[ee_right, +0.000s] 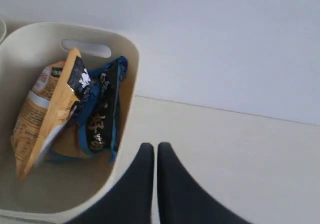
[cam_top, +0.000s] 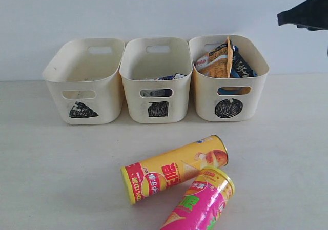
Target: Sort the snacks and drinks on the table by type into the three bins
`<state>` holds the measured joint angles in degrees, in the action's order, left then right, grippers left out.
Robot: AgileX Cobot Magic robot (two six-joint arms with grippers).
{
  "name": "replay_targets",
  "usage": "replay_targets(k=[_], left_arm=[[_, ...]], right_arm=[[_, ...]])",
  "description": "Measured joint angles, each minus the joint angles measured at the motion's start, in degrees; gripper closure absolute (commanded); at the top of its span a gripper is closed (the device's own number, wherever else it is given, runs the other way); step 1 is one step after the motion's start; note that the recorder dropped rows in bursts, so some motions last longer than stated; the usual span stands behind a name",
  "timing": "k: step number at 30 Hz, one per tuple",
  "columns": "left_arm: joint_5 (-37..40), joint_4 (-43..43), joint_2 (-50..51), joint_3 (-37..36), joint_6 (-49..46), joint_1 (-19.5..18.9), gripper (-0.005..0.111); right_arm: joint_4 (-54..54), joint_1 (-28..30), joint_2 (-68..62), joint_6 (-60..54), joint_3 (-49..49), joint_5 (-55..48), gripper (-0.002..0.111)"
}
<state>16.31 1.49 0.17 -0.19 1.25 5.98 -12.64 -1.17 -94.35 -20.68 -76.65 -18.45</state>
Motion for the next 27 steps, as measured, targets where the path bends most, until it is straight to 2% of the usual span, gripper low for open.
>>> replay_targets(k=[17,27], left_arm=[[0.00,0.00,0.00,0.00,0.00,0.00,0.102],[0.00,0.00,0.00,0.00,0.00,0.00,0.102]], right_arm=[[0.20,1.68,16.89,-0.23,15.81,-0.65,0.108],[-0.20,1.68,31.44,0.19,27.06,-0.65,0.108]])
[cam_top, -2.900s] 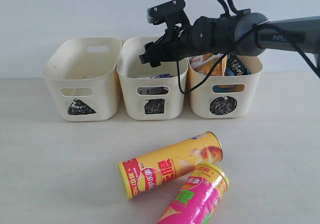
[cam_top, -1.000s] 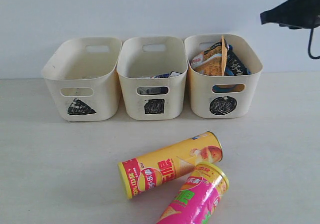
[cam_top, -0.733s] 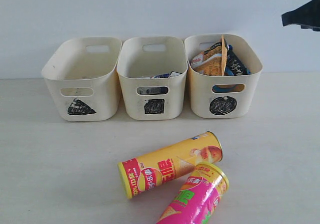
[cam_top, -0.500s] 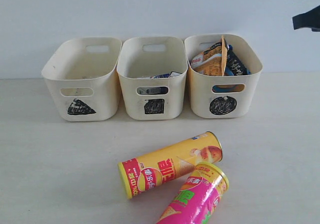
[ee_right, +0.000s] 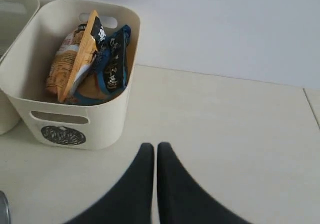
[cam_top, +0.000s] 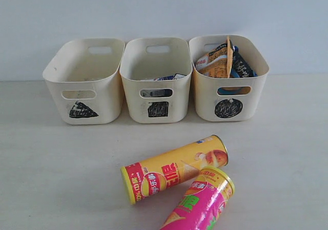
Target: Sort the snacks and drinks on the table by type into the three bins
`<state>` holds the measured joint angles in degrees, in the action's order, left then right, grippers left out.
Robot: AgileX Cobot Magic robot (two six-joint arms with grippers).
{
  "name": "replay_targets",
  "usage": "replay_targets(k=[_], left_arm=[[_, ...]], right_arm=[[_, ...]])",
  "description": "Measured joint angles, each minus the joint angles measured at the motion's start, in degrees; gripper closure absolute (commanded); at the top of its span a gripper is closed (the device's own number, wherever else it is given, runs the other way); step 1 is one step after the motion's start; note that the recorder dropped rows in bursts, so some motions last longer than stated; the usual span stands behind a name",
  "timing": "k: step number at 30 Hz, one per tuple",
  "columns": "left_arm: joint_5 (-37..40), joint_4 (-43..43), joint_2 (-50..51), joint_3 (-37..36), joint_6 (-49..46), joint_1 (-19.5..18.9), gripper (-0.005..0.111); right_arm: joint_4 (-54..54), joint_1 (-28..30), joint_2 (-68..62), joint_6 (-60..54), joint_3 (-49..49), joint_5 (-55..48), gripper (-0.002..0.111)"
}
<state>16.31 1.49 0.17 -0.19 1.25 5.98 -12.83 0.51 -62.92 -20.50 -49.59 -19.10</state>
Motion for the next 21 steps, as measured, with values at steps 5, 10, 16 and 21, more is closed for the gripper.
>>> replay_targets(k=[5,10,16,21], left_arm=[[0.00,0.00,0.00,0.00,0.00,0.00,0.102],[0.00,0.00,0.00,0.00,0.00,0.00,0.102],[0.00,0.00,0.00,0.00,0.00,0.00,0.102],[0.00,0.00,0.00,0.00,0.00,0.00,0.102]], right_arm=[[-0.44,0.00,8.20,0.31,5.77,0.00,0.108],[-3.44,0.00,15.80,0.40,11.05,0.24,0.108],[-5.22,0.00,23.86,0.40,14.81,0.82,0.108],[-5.59,0.00,29.72,0.40,17.04,-1.32,0.108]])
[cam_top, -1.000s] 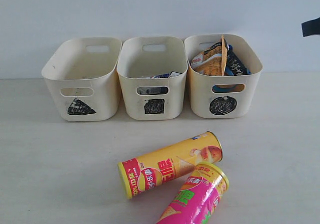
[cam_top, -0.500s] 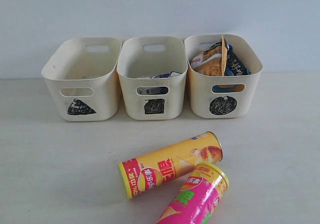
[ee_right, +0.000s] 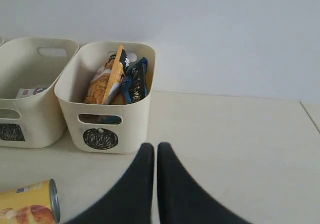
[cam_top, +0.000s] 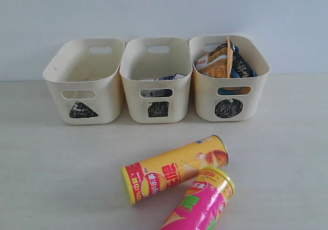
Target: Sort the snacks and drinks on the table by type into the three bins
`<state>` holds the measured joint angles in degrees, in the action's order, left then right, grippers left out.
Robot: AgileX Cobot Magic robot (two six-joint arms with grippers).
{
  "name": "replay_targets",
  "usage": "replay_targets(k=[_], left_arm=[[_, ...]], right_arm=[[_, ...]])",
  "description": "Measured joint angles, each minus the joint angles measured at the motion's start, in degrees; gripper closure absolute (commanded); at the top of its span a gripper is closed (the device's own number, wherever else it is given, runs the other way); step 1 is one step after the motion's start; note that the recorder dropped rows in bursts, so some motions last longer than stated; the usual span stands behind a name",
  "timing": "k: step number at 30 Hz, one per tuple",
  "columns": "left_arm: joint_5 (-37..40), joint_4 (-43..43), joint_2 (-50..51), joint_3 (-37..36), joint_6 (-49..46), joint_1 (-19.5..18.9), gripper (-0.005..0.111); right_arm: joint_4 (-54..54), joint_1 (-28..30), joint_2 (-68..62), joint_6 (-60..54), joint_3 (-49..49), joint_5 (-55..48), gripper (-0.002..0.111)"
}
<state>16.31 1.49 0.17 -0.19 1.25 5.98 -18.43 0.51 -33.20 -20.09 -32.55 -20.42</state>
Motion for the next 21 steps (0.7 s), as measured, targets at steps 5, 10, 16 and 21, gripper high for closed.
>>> replay_targets(k=[5,10,16,21], left_arm=[[0.00,0.00,0.00,0.00,0.00,0.00,0.102],[0.00,0.00,0.00,0.00,0.00,0.00,0.102],[0.00,0.00,0.00,0.00,0.00,0.00,0.102],[0.00,0.00,0.00,0.00,0.00,0.00,0.102]], right_arm=[[-0.10,0.00,5.70,0.00,2.66,-1.93,0.108],[-0.10,0.00,10.34,0.00,5.30,-2.11,0.108],[0.31,0.00,14.59,-0.46,6.97,-2.65,0.108],[0.76,0.00,15.74,-2.96,6.97,-2.87,0.108]])
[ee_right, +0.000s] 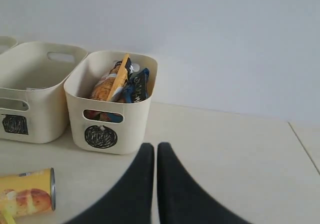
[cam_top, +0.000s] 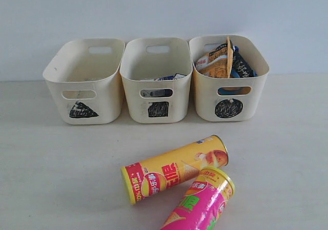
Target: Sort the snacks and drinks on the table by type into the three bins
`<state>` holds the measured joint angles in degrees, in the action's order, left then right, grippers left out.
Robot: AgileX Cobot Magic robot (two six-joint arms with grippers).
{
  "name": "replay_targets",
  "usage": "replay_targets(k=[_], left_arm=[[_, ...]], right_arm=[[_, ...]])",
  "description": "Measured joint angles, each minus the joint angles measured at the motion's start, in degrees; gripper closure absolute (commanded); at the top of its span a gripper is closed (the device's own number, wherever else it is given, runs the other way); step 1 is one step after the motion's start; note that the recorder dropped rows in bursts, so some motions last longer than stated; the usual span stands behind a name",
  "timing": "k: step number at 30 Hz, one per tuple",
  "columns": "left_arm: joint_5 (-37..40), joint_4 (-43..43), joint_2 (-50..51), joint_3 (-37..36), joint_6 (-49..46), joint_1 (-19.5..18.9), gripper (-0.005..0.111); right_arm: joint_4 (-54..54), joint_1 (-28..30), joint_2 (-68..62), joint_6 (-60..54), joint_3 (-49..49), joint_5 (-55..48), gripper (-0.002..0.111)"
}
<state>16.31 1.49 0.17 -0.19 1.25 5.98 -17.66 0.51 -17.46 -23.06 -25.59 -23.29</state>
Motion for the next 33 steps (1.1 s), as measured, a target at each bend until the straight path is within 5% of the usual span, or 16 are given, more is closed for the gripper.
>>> replay_targets(k=[33], left_arm=[[0.00,0.00,0.00,0.00,0.00,0.00,0.102]], right_arm=[[-0.02,0.12,17.20,2.73,17.29,5.19,0.108]])
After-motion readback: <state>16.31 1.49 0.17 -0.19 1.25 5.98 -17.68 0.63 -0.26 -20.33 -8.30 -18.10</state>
